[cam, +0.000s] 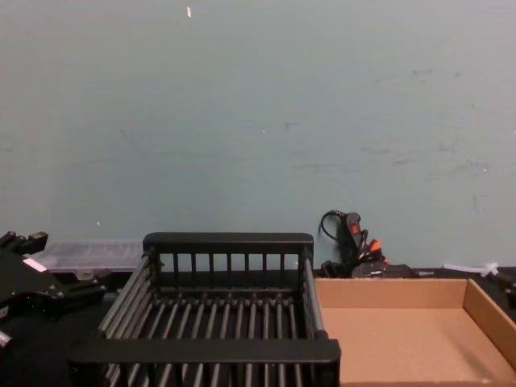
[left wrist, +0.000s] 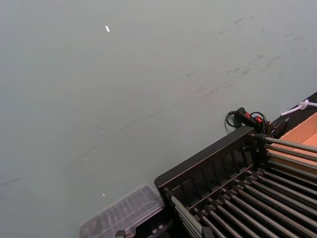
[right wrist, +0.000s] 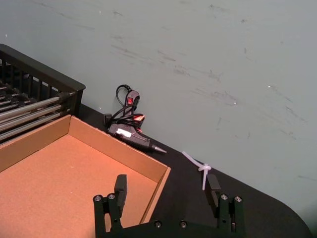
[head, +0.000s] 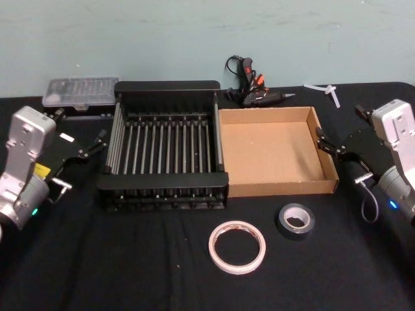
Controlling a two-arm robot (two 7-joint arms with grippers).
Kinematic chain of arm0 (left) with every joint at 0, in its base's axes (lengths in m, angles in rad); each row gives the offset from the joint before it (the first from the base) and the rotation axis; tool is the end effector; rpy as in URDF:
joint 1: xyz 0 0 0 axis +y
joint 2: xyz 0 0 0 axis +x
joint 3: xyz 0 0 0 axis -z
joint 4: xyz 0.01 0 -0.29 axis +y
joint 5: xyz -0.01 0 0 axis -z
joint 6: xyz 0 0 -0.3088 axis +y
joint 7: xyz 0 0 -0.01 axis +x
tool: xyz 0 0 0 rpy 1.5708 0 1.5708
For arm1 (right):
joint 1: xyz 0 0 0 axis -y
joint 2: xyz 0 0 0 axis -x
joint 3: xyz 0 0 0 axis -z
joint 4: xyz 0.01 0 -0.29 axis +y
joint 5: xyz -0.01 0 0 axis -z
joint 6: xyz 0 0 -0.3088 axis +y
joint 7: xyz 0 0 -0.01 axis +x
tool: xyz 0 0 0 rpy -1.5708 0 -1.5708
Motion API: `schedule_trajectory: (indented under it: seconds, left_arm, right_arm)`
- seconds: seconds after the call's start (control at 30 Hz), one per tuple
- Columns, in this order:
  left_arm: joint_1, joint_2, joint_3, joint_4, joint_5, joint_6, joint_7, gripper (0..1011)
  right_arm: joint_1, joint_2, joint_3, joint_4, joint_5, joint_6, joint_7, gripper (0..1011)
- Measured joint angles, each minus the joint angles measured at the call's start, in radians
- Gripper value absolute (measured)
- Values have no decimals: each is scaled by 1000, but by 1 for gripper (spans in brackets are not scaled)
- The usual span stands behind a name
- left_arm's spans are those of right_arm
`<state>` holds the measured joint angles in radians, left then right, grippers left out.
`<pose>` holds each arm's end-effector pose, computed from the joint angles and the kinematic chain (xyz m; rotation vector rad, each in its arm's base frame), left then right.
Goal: Pick up the white tape and place it into the black box , Pick up the silver tape and place it into the brown box.
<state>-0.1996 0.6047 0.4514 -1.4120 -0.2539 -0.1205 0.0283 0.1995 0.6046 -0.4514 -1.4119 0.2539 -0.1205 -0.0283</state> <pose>0.3581 0.0827 -0.3022 0.3044 -0.2851 1.2480 0.3581 -0.0827 -0.3023 -0.3045 -0.2849 -1.2480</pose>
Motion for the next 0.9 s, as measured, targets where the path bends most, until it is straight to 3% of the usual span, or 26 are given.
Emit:
schedule_trajectory:
  seconds: [0.53, 0.9]
  left_arm:
    - [0, 0, 0, 0, 0, 0, 0, 1001]
    - [0, 0, 0, 0, 0, 0, 0, 1001]
  right_arm:
    - [-47, -12, 60, -37, 41, 16, 65, 1003]
    - [-128, 5, 113, -152, 90, 78, 104, 1002]
